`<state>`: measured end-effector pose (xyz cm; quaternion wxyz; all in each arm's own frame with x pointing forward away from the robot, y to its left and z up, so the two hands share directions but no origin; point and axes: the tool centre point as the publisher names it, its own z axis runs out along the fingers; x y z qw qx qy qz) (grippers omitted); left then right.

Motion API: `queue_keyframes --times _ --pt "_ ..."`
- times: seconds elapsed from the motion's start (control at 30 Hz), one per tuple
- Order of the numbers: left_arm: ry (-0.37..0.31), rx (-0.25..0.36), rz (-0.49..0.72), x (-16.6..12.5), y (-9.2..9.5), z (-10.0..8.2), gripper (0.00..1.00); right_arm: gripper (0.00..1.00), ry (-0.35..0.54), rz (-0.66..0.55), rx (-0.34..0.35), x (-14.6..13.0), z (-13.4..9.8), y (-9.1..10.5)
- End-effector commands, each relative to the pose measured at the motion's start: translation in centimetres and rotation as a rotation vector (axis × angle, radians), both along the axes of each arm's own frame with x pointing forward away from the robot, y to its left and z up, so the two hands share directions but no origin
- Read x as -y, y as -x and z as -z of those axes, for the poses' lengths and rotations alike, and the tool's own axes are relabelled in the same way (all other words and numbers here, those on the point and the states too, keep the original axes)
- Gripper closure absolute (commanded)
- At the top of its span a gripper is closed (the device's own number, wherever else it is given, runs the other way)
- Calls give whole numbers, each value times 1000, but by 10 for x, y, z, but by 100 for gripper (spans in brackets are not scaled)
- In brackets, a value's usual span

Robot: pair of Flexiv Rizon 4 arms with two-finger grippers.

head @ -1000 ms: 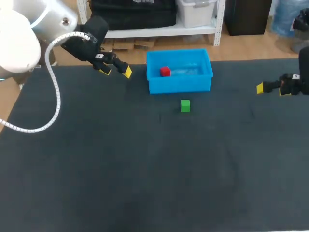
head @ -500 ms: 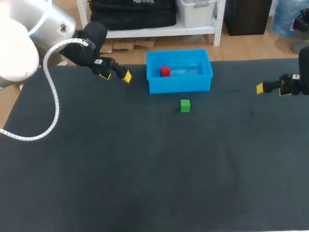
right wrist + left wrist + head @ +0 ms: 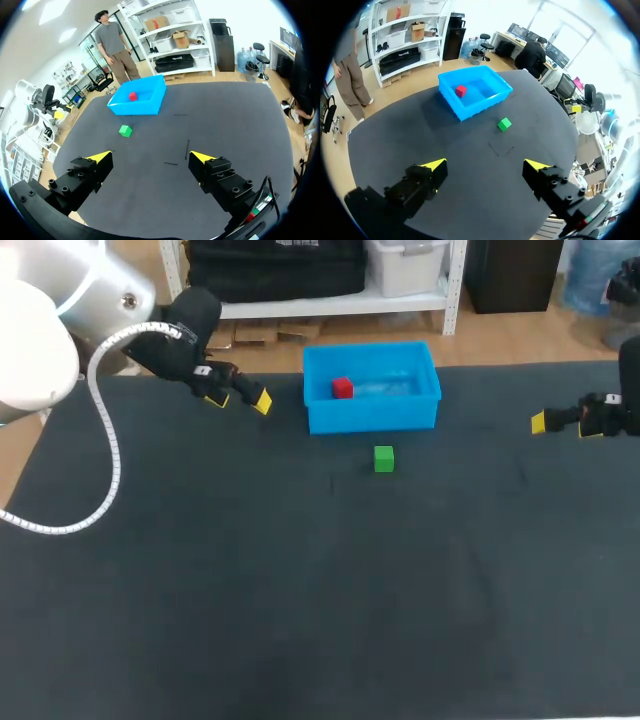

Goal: Use the left arm to pick the red cube and place it into the blue plastic box first, then use the right arm to grasp the green cube and put it into the same blue plastic box after the first action is fully finished.

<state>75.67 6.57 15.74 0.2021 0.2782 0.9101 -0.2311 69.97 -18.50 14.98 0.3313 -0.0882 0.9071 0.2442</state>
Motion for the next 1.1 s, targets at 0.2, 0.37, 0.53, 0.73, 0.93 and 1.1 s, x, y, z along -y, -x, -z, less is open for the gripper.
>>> queue_keyframes --times 0.2,0.37,0.53,0.73,0.93,1.1 --pt "4 3 2 -1 0 1 0 0 1 0 -1 0 0 0" --pt "4 3 2 -1 0 1 0 0 5 7 1 -4 -3 -1" --pt "4 3 2 -1 0 1 0 0 42 35 -3 -25 -13 3" --pt "4 3 2 -1 0 1 0 0 78 63 -43 -43 -12 3" --pt "4 3 2 -1 0 1 0 0 97 71 -68 -57 -13 -2" --pt "4 3 2 -1 0 1 0 0 135 62 -87 -68 -13 -10"
